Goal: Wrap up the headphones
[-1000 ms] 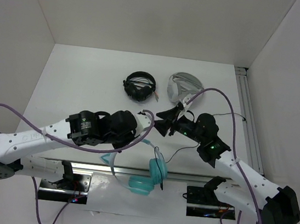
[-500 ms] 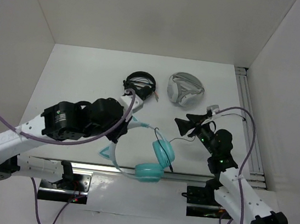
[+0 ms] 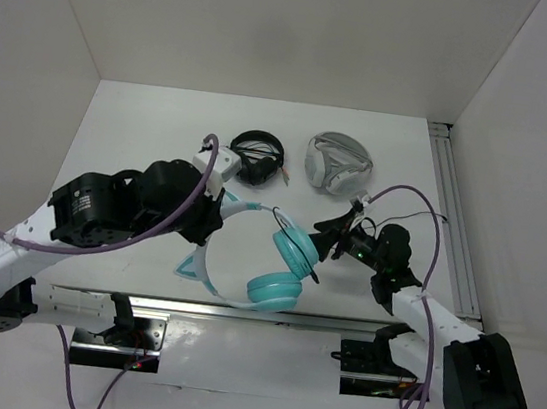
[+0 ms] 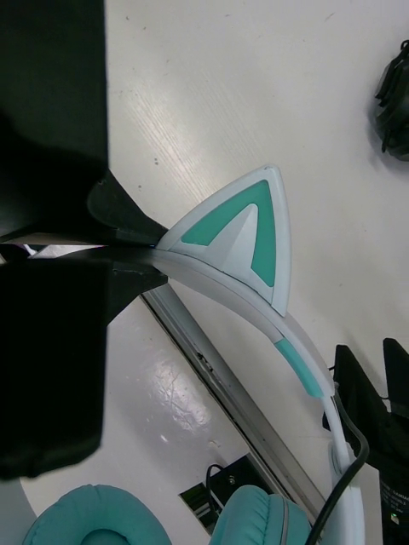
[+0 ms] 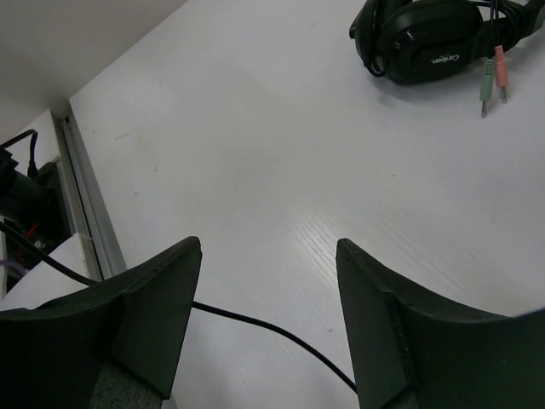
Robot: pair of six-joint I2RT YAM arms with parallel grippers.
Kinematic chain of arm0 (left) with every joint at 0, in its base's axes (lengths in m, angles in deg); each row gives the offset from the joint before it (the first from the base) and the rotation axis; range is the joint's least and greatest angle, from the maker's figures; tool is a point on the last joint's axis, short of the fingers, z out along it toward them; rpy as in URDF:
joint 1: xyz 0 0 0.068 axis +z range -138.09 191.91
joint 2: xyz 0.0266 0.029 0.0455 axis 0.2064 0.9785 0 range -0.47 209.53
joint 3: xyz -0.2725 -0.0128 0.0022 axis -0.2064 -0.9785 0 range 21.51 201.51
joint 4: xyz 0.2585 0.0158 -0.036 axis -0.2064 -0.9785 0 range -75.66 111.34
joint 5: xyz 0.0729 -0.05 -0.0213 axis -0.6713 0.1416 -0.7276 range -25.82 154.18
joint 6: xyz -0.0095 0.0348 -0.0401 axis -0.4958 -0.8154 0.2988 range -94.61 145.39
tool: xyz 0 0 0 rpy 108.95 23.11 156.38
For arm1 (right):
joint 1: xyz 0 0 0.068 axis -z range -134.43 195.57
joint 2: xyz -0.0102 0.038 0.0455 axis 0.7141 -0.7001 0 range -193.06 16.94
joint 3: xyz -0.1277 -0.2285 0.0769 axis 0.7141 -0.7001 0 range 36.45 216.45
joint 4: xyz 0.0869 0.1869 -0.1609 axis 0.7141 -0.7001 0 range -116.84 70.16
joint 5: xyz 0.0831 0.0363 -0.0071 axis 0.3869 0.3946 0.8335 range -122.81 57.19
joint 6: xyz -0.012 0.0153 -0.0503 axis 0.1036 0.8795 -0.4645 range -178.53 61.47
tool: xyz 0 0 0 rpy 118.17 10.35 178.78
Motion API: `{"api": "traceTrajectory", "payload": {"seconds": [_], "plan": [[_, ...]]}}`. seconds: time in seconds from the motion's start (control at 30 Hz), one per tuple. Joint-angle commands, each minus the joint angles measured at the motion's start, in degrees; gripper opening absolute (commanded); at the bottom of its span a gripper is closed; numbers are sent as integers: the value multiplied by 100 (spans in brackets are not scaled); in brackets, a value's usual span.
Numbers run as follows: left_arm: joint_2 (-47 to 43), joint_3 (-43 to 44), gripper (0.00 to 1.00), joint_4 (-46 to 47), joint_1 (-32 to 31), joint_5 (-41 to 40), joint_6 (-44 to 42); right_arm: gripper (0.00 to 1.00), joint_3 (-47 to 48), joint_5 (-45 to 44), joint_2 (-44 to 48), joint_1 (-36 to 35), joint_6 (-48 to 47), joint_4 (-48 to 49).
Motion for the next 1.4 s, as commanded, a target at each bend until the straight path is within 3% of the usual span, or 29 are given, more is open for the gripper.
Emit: {"api": "traceTrajectory", "payload": {"seconds": [0.0, 0.27, 0.4, 0.7, 1.0, 1.27, 1.37], "plan": [[-149, 415, 2, 280, 47, -36, 306, 72, 250, 140, -65, -63, -149, 575], [-149, 441, 2, 112, 100, -282, 516, 75, -57, -686, 875, -63, 458, 1084], [-97, 502, 2, 24, 232, -476, 631, 76, 373, -353, 964, -2, -7, 171], [-35, 828, 2, -29, 548, -414, 631, 76, 479, 272, 595, -2, -315, -154], [-35, 942, 2, -29, 601, -238, 631, 77, 707, -1879, 332, -862, -974, -586], [-35, 1065, 4, -29, 601, -238, 631, 75, 892, -1943, -827, -863, -1036, -138], [-88, 1065, 4, -81, 601, -238, 631, 65, 892, -1890, -1092, -863, -1036, 196]]}}
